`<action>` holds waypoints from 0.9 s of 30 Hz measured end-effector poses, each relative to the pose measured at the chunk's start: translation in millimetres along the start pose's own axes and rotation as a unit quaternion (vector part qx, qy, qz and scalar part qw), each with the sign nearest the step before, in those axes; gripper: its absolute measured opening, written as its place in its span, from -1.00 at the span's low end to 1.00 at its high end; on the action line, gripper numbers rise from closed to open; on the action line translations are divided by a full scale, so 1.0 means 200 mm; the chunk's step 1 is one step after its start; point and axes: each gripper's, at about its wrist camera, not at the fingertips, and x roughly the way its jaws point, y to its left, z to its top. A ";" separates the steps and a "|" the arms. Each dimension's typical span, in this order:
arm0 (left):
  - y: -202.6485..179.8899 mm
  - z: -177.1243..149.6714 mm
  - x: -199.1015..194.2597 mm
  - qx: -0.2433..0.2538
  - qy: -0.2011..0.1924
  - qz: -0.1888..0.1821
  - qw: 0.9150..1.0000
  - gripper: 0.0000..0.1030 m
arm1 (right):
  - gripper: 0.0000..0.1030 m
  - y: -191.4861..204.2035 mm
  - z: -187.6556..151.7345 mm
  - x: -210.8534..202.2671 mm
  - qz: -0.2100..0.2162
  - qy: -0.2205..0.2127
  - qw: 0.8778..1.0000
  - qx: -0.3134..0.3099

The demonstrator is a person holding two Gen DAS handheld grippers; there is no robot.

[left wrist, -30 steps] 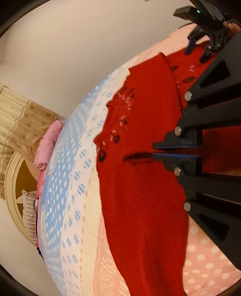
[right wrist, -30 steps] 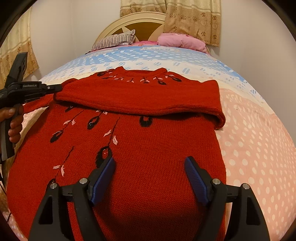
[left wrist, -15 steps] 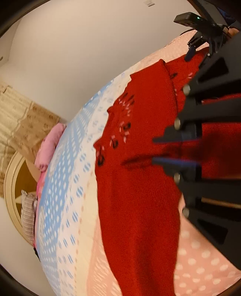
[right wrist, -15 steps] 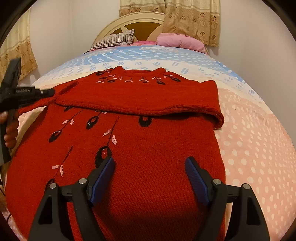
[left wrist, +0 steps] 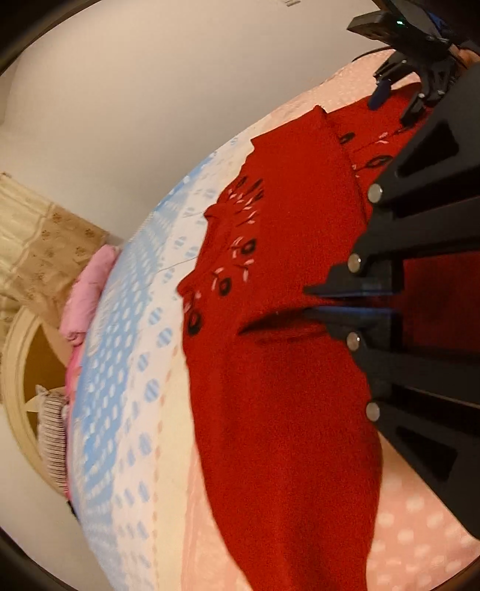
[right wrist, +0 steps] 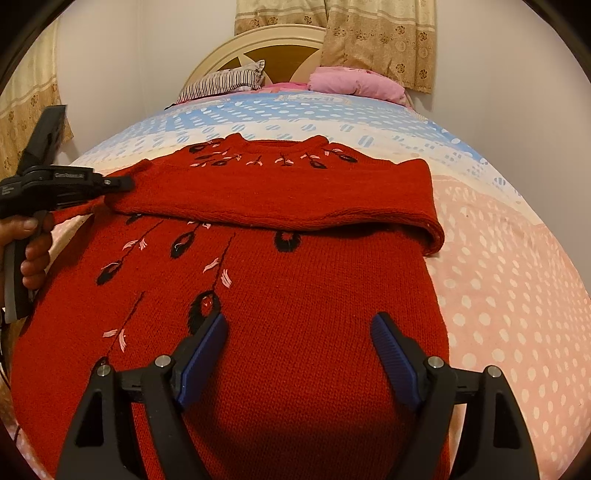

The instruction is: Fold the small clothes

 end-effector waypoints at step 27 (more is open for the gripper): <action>0.13 -0.09 -0.06 -0.035 -0.008 0.013 0.999 -0.78 | 0.60 -0.05 0.19 -0.14 0.018 -0.045 0.999 0.011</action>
